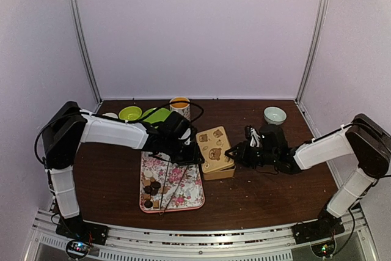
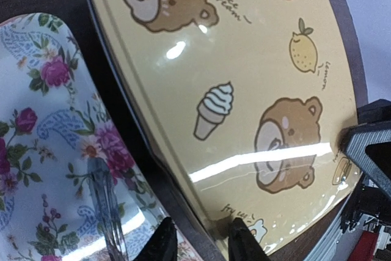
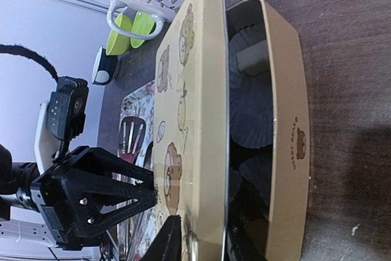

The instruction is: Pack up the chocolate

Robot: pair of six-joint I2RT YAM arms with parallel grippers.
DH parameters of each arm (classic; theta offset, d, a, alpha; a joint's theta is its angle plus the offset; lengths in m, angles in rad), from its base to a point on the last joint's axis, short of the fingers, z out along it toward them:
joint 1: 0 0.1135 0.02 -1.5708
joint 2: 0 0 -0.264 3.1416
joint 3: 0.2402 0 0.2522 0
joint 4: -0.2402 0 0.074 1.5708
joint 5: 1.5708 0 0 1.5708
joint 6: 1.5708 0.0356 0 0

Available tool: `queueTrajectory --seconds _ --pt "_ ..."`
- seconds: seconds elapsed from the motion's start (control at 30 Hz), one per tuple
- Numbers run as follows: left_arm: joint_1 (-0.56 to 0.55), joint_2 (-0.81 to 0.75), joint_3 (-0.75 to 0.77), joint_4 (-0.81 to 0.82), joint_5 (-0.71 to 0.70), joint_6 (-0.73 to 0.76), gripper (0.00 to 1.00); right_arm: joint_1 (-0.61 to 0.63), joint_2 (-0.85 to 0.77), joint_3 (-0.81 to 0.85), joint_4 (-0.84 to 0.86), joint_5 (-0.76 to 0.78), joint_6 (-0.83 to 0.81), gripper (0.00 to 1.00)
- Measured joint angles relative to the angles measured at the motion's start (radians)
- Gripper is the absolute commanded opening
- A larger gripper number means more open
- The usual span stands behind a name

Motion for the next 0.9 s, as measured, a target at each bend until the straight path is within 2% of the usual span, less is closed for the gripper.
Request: queueTrajectory --seconds 0.17,0.33,0.4,0.6,0.9 --pt "0.000 0.010 0.011 0.002 0.006 0.000 0.31 0.000 -0.037 0.029 -0.116 0.052 -0.063 0.39" --pt "0.000 0.016 0.023 0.002 0.010 0.000 0.31 0.000 -0.074 0.042 -0.212 0.095 -0.116 0.58" --pt "0.000 0.016 0.026 0.003 0.013 0.000 0.31 0.000 -0.086 0.050 -0.248 0.107 -0.139 0.61" --pt "0.000 0.020 0.036 0.001 0.019 0.000 0.28 0.000 -0.104 0.050 -0.290 0.105 -0.171 0.61" --pt "0.004 0.031 0.056 -0.001 0.019 0.001 0.26 0.000 -0.055 0.050 -0.290 0.030 -0.186 0.50"
